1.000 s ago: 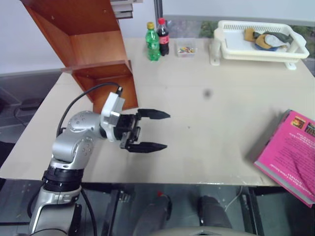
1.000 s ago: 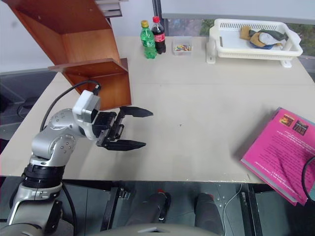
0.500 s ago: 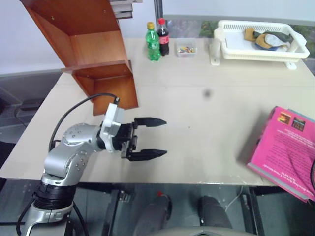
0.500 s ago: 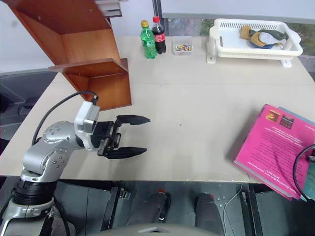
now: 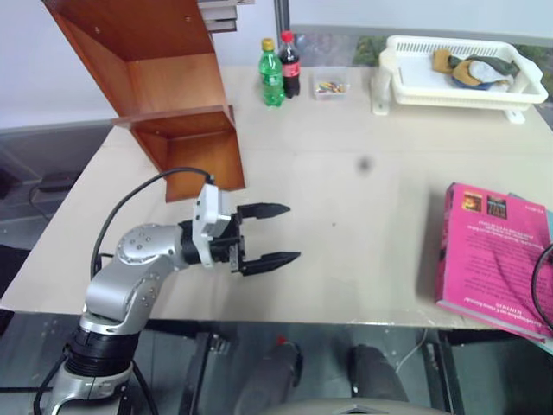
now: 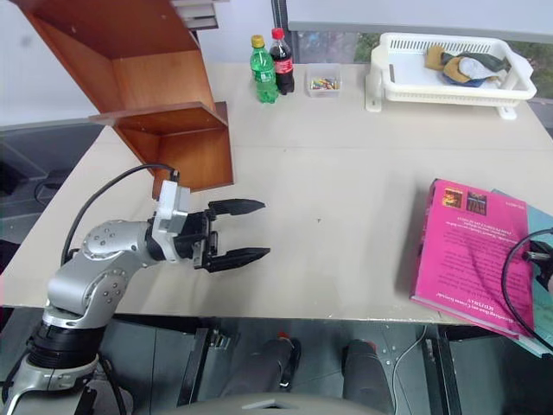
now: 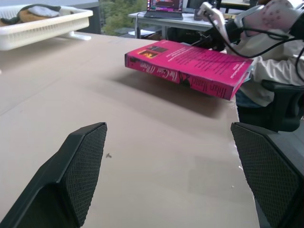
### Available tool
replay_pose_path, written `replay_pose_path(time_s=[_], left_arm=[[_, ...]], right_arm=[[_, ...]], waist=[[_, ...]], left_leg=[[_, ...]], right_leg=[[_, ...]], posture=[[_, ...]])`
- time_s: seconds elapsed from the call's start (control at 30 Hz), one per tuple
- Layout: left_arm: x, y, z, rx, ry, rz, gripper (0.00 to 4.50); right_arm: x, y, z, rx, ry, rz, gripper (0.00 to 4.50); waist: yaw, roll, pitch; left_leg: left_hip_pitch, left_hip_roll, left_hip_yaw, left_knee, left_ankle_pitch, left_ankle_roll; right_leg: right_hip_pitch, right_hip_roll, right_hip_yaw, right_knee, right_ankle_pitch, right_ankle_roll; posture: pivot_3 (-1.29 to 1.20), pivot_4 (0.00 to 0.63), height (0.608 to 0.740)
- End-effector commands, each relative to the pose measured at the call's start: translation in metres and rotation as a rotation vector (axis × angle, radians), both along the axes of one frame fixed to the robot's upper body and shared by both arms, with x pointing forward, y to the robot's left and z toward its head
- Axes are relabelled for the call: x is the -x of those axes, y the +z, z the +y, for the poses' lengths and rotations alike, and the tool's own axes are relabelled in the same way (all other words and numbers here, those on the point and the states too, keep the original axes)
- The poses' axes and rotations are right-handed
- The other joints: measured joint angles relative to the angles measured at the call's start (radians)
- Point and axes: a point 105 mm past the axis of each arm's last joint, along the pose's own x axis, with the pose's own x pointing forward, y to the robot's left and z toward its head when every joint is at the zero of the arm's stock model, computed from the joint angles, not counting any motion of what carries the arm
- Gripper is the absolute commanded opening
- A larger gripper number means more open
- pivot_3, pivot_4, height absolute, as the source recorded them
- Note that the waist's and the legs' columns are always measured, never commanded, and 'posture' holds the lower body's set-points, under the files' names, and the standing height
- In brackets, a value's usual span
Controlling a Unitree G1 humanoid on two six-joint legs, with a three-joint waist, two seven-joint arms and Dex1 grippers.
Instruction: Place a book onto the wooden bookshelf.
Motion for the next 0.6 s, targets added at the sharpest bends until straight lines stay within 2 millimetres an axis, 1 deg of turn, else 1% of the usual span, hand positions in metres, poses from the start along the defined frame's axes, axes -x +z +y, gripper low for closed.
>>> replay_pose_path(time_s=[0.03, 0.2, 0.3, 0.4, 0.53, 0.6], left_arm=[[0.006, 0.008, -0.008, 0.003, -0.037, -0.057, 4.50], [0.002, 0.009, -0.011, -0.002, -0.056, -0.052, 4.50], [0.000, 0.009, -0.012, -0.002, -0.062, -0.053, 4.50], [-0.003, 0.009, -0.015, -0.004, -0.068, -0.059, 4.50], [-0.004, 0.011, -0.017, -0.006, -0.074, -0.065, 4.50], [-0.005, 0.013, -0.015, -0.013, -0.062, -0.073, 4.50]], right_arm=[[0.018, 0.019, -0.017, 0.040, -0.092, -0.065, 0.11], [0.041, 0.030, -0.028, 0.059, -0.169, -0.109, 0.11], [0.053, 0.030, -0.036, 0.070, -0.229, -0.107, 0.11], [0.058, 0.018, -0.040, 0.068, -0.266, -0.073, 0.11], [0.054, -0.002, -0.035, 0.043, -0.243, -0.020, 0.11], [0.049, -0.013, -0.030, 0.017, -0.216, 0.006, 0.11]], waist=[[-0.002, 0.000, 0.000], [-0.006, 0.002, 0.000], [-0.007, 0.002, 0.000], [-0.006, 0.002, 0.000], [-0.008, 0.002, 0.000], [-0.008, 0.002, 0.000]], left_leg=[[0.000, 0.000, 0.000, 0.000, 0.000, 0.000], [0.000, 0.000, 0.001, 0.000, 0.000, 0.000], [0.000, 0.000, 0.001, 0.000, 0.000, 0.000], [0.001, 0.000, 0.001, 0.000, 0.000, 0.000], [0.001, 0.000, 0.002, 0.000, 0.000, 0.000], [0.001, 0.000, 0.002, 0.000, 0.000, 0.000]], right_leg=[[0.000, 0.000, 0.000, 0.000, 0.000, 0.000], [0.000, 0.000, 0.001, 0.000, 0.000, 0.000], [0.000, 0.000, 0.001, 0.000, 0.000, 0.000], [0.000, 0.000, 0.001, 0.000, 0.000, 0.000], [0.000, 0.000, 0.002, 0.000, 0.000, 0.000], [0.000, 0.000, 0.002, 0.000, 0.000, 0.000]], posture=[[0.00, 0.150, 0.740], [0.00, 0.150, 0.740], [0.00, 0.150, 0.740], [0.00, 0.150, 0.740], [0.00, 0.150, 0.740], [0.00, 0.150, 0.740]])
